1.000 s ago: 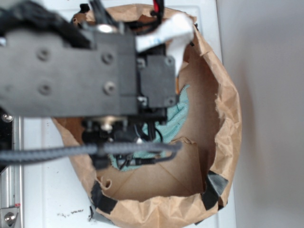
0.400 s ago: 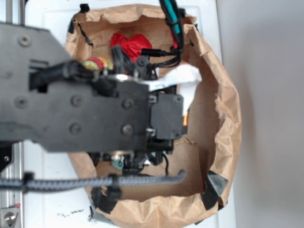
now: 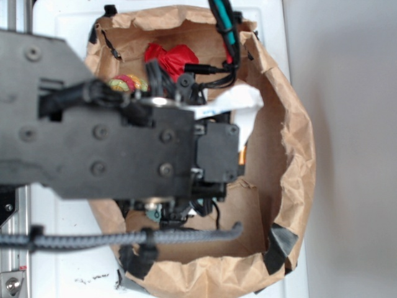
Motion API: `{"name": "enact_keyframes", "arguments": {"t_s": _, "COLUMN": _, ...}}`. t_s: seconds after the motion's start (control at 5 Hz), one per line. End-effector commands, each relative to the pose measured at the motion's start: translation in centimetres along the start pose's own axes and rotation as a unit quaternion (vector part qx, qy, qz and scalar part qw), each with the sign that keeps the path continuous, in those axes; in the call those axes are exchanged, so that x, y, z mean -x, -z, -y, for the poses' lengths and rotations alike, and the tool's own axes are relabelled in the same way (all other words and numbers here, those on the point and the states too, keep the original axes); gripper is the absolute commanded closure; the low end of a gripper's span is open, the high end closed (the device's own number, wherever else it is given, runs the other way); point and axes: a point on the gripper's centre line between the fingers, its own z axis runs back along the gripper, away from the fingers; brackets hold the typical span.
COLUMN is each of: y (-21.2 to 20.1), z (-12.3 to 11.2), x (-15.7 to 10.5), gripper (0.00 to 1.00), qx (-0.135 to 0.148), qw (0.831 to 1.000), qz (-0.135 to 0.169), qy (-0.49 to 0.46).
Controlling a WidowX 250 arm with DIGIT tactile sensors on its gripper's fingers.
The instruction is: Grab the green ball.
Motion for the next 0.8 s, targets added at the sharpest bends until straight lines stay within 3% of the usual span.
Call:
{"name": "enact_keyframes", "arguments": {"t_s": 0.0, "y": 3.2, "z": 0.6, "x": 0.1, "gripper": 0.00, "qx": 0.060, "qw": 0.978, "qz": 0.049, "qy": 0.193}}
{"name": "enact_keyframes", "arguments": {"t_s": 0.4, "y": 5.0, "z": 0.0, "x": 0.6, "gripper": 0.00, "qx": 0.062, "qw": 0.976, "qz": 0.031, "qy": 0.208}}
{"name": "enact_keyframes", "arguments": {"t_s": 0.6, "y": 5.7, "z": -0.8, "x": 0.1, "gripper": 0.00, "qx": 0.050, "qw": 0.980, "qz": 0.021, "qy": 0.192}}
